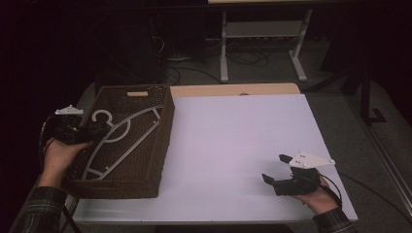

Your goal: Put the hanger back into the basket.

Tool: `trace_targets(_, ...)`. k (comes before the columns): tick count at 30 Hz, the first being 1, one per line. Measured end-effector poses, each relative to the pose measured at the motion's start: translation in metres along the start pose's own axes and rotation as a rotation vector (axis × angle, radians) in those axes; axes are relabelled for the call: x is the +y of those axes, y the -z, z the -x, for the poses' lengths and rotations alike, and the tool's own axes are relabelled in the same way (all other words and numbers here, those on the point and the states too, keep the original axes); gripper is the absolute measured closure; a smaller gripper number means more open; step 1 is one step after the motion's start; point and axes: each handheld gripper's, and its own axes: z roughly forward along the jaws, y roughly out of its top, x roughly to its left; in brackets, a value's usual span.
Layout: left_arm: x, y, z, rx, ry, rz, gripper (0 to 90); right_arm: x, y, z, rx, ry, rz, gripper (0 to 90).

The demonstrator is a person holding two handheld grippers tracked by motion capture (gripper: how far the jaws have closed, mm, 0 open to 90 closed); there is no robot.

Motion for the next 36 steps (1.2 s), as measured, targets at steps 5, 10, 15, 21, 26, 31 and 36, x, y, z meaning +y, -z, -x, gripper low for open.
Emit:
trace_targets(5,0.002,0.002,0.004,-0.027,0.012,0.029,42.5,0.000,-0.001,0.000,0.000,0.001,-0.002,10.6)
trace_targets(10,0.009,0.006,0.021,-0.051,-0.004,0.065,26.3,0.001,-0.001,0.000,0.004,-0.004,0.001,10.6)
trace_targets(15,0.019,0.007,0.051,-0.094,-0.039,0.104,18.6,0.001,-0.001,0.002,0.008,-0.004,0.006,10.6)
trace_targets(21,0.030,0.003,0.091,-0.146,-0.087,0.143,17.1,0.003,-0.001,0.003,0.012,-0.001,0.012,10.7)
trace_targets(26,0.034,-0.003,0.115,-0.186,-0.114,0.168,17.0,0.005,-0.001,0.004,0.015,0.000,0.015,10.7)
trace_targets(31,0.037,-0.009,0.139,-0.219,-0.150,0.185,16.1,0.005,-0.002,0.004,0.017,-0.003,0.015,10.7)
trace_targets(36,0.041,-0.017,0.165,-0.261,-0.180,0.192,13.2,0.005,-0.002,0.004,0.020,-0.002,0.014,10.7)
